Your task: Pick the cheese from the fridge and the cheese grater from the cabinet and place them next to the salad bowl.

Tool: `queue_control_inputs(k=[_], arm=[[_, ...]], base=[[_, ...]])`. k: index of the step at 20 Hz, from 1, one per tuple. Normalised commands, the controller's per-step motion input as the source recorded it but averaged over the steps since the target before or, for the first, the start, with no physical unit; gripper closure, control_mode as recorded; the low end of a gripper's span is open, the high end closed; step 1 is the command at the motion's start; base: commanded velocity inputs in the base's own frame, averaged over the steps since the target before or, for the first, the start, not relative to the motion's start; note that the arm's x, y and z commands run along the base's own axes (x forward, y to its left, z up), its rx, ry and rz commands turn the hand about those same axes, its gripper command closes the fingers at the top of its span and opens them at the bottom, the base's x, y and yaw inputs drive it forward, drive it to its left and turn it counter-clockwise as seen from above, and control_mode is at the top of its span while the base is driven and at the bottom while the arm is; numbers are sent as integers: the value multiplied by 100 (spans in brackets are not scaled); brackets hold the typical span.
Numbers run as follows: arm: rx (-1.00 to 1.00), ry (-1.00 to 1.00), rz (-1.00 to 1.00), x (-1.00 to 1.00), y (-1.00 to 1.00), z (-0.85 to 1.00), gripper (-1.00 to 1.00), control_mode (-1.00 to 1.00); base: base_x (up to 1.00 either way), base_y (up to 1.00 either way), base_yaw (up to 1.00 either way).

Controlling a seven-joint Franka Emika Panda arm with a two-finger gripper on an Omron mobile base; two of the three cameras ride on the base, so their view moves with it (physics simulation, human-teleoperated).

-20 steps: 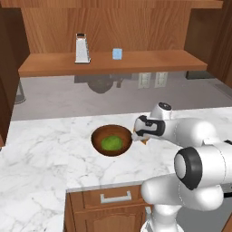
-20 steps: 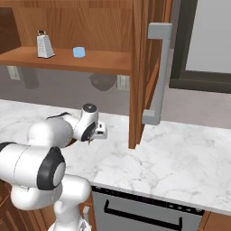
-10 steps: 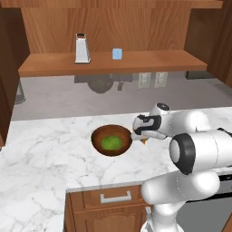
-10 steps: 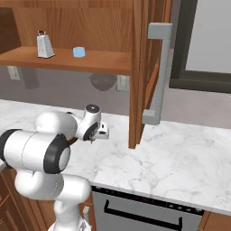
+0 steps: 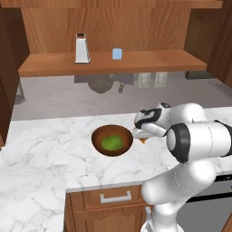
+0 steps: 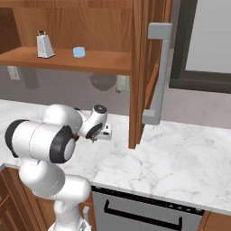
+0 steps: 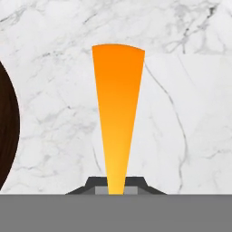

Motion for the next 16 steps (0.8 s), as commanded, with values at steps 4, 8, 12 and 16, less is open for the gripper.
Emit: queue_control_inputs(k=[4, 8, 12, 16], arm=[[10, 2, 0, 0, 9, -19, 100, -100], [8, 1, 0, 0, 12, -19, 100, -100], [3, 0, 0, -4, 16, -11, 100, -100], [0, 0, 0, -3, 19, -6, -100, -100]], base=[[0, 0, 0], [0, 0, 0], [0, 0, 0], [0, 0, 0]])
